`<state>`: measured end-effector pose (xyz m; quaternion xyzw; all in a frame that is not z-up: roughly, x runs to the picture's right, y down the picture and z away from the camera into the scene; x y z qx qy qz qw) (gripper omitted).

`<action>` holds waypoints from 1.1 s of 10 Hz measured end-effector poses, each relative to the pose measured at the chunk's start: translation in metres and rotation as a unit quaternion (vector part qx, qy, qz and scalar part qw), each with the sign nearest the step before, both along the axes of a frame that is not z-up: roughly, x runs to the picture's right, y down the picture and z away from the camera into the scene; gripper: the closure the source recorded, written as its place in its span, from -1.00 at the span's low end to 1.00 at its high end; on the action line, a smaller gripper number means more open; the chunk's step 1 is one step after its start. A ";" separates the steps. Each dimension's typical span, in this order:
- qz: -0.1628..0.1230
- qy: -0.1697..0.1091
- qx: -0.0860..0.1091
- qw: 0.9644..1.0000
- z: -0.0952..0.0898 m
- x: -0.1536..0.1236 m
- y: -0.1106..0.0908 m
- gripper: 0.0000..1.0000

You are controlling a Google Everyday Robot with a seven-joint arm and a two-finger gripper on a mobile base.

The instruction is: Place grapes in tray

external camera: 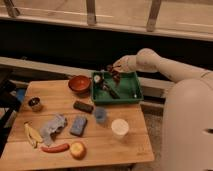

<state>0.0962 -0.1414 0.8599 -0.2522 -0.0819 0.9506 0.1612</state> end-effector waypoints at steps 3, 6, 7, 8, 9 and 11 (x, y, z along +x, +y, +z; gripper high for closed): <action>0.033 0.026 -0.012 0.999 0.000 0.034 0.010 1.00; 0.059 0.046 -0.025 0.997 0.014 0.049 0.015 1.00; 0.062 0.049 -0.033 0.996 0.020 0.048 0.016 0.91; 0.062 0.051 -0.042 0.996 0.026 0.048 0.017 0.73; 0.063 0.055 -0.048 0.995 0.030 0.049 0.018 0.57; 0.060 0.057 -0.051 0.995 0.032 0.048 0.018 0.41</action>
